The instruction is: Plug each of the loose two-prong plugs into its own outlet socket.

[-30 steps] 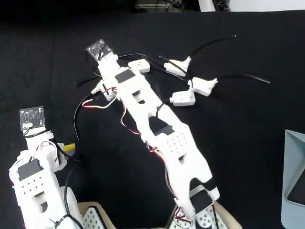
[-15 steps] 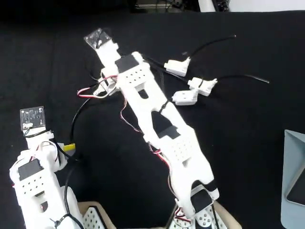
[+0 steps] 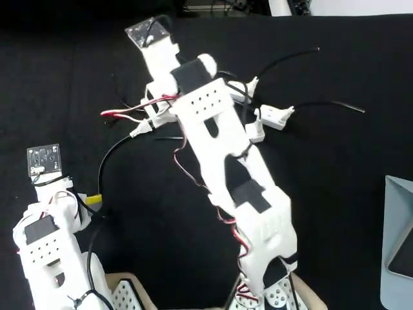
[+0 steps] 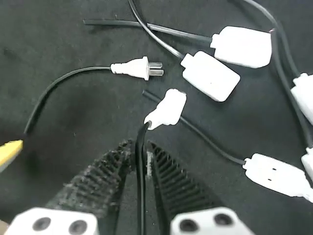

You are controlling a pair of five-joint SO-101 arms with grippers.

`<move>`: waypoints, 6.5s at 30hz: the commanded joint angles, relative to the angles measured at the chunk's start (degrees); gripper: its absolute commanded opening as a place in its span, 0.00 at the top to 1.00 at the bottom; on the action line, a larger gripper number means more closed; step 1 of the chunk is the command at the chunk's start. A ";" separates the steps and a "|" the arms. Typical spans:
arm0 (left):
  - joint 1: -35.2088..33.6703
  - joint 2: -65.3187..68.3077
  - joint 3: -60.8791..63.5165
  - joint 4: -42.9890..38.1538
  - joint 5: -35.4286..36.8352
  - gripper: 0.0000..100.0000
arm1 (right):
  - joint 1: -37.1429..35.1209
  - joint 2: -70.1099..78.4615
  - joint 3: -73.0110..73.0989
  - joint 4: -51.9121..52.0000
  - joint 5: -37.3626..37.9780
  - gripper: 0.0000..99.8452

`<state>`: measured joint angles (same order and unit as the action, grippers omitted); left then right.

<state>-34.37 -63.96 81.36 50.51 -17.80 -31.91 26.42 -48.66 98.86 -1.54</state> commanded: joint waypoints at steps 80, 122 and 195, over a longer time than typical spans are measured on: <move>1.54 -0.70 0.31 -1.14 -1.93 0.65 | 1.49 -35.30 91.91 -43.43 58.73 0.74; 2.42 -0.70 0.40 -1.23 -1.93 0.65 | 4.40 -27.74 87.87 -51.08 16.79 0.94; 35.30 -10.37 -22.90 4.84 23.12 0.65 | -14.24 -78.55 107.21 -57.41 -7.21 0.99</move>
<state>-2.02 -67.82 62.20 53.32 5.23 -45.27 -50.59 58.51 42.51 -8.40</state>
